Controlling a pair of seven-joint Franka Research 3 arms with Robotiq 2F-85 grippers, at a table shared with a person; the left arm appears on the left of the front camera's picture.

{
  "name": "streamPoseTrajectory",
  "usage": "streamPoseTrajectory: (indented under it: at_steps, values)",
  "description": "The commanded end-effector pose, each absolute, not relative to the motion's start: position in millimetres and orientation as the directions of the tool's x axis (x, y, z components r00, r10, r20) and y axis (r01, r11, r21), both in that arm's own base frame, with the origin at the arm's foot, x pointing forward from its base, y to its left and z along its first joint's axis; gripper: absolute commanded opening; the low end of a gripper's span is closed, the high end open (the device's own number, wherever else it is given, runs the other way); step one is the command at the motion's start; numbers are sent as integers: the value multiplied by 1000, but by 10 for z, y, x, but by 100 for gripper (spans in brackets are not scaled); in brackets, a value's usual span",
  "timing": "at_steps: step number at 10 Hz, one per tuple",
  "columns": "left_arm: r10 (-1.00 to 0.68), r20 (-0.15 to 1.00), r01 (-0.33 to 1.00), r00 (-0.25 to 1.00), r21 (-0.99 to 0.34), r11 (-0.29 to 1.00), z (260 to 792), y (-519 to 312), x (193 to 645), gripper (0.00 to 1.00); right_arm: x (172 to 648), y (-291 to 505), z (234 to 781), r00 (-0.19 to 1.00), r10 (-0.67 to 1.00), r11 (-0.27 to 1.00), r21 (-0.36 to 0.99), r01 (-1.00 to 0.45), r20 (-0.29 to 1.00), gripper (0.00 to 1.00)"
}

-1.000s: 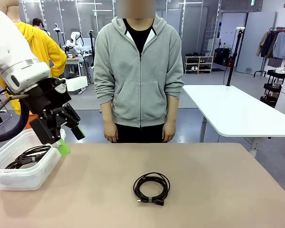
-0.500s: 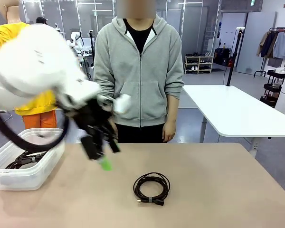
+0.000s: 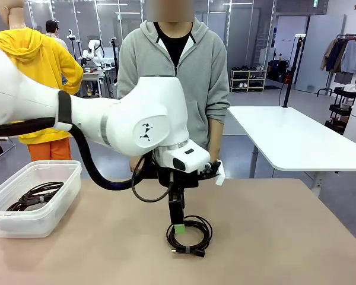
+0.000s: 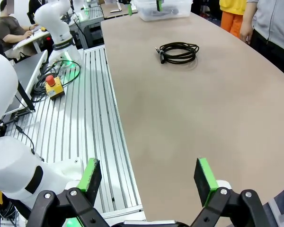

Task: Organize and store the cables.
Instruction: Place the USB Extension Cable into the Organizing box.

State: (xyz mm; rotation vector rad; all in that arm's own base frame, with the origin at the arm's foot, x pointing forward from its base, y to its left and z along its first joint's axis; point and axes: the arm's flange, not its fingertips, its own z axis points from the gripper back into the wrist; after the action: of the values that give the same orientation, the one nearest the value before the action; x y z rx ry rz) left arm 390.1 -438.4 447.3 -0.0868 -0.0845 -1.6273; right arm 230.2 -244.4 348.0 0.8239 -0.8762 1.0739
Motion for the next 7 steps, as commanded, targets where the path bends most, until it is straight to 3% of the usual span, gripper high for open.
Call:
streamPoseTrajectory:
  at_steps: [1,4,7]
  values:
    - [-992,88,995,-90,-26,-93,4389,-4536,4036,100,2316,-2399,3517,255,372,294,147,-944,893,100]
    - [-993,62,995,-96,32,-94,4040,-4554,4156,100,2316,-2399,3517,255,372,294,147,-944,893,100]
    - [-987,126,995,-97,-10,-99,3746,-4525,4196,100,2316,-2399,3517,255,372,294,147,-944,893,100]
